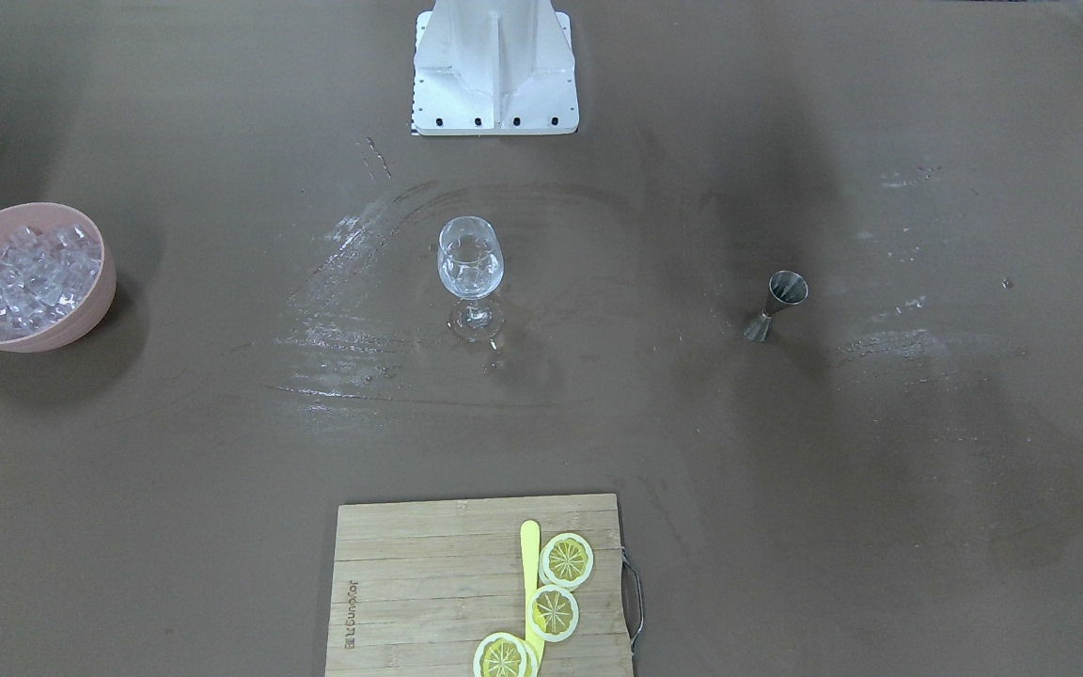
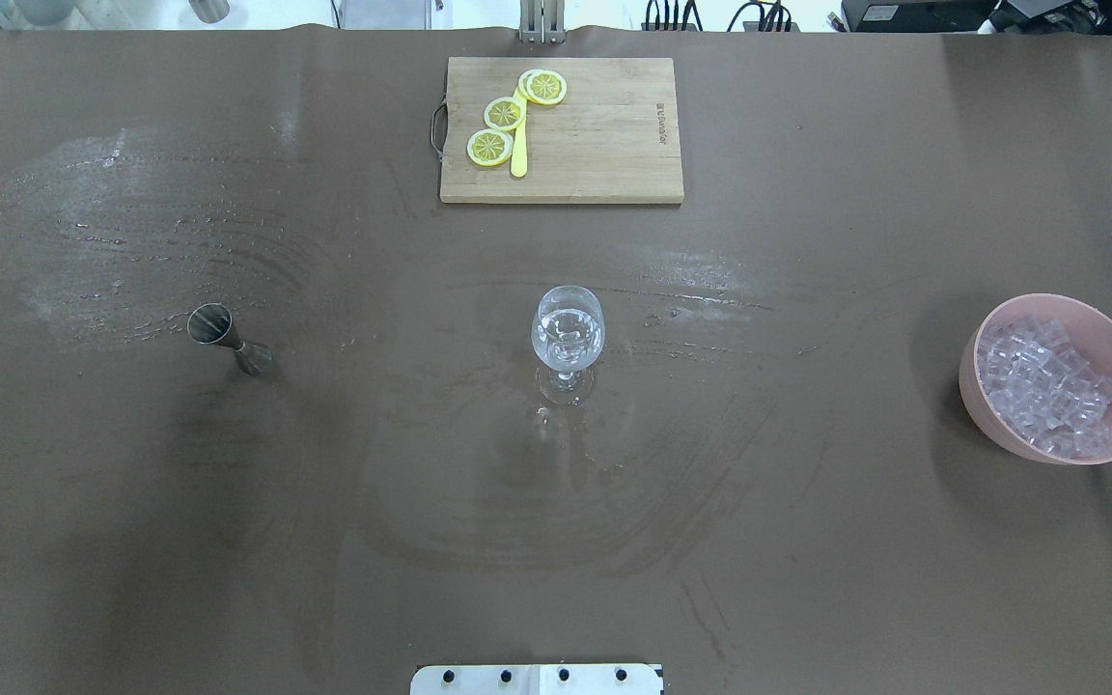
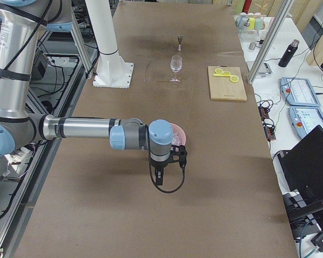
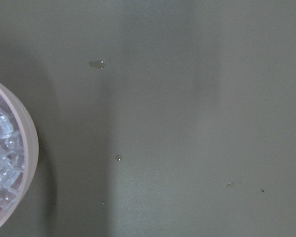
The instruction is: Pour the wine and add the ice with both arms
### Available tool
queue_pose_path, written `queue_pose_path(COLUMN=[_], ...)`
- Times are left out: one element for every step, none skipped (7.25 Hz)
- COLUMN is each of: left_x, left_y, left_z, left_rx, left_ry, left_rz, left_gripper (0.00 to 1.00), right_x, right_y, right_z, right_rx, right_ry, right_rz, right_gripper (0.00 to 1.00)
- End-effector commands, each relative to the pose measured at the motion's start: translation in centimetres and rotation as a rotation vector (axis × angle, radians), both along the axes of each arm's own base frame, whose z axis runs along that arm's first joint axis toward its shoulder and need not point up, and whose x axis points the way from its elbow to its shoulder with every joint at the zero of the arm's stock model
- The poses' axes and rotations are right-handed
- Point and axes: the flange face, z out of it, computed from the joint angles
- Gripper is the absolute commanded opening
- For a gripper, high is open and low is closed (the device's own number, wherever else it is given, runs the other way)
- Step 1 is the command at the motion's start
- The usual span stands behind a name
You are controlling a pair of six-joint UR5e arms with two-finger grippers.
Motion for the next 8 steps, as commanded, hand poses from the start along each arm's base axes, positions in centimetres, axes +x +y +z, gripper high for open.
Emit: queue_pose_path(left_x=[0.0, 0.0, 0.0, 0.0, 0.0, 0.0, 0.0, -0.1], left_y=[0.0, 0.0, 0.0, 0.0, 0.0, -0.1, -0.1, -0.1], left_z=[0.2, 0.3, 0.1, 0.0, -0.1, -0.8, -1.3, -1.6], left_rx=[-0.003, -0.006, -0.003, -0.001, 0.002, 0.016, 0.026, 0.031], left_ry=[-0.001, -0.001, -0.001, 0.000, 0.000, 0.001, -0.001, 0.000], left_rz=[-0.001, -0.001, -0.001, 0.000, 0.000, 0.000, -0.001, -0.002], left_gripper=[0.99, 0.99, 0.99, 0.99, 0.99, 0.99, 0.99, 0.99], right_x=[0.3, 0.5, 1.0, 1.0, 1.2, 1.2, 1.3, 1.6], right_y=[0.5, 0.9, 1.1, 1.2, 1.2, 1.1, 0.9, 1.1], right_z=[-0.3, 0.4, 0.1, 0.1, 0.3, 0.3, 0.2, 0.0], right_rx=[0.007, -0.008, 0.002, 0.000, -0.006, -0.006, -0.006, -0.001], right_ry=[-0.029, -0.020, -0.014, -0.012, -0.004, 0.006, 0.012, 0.017], right_rz=[0.004, 0.008, 0.017, 0.018, 0.024, 0.028, 0.032, 0.039], right_gripper=[1.00, 1.00, 1.00, 1.00, 1.00, 1.00, 1.00, 1.00])
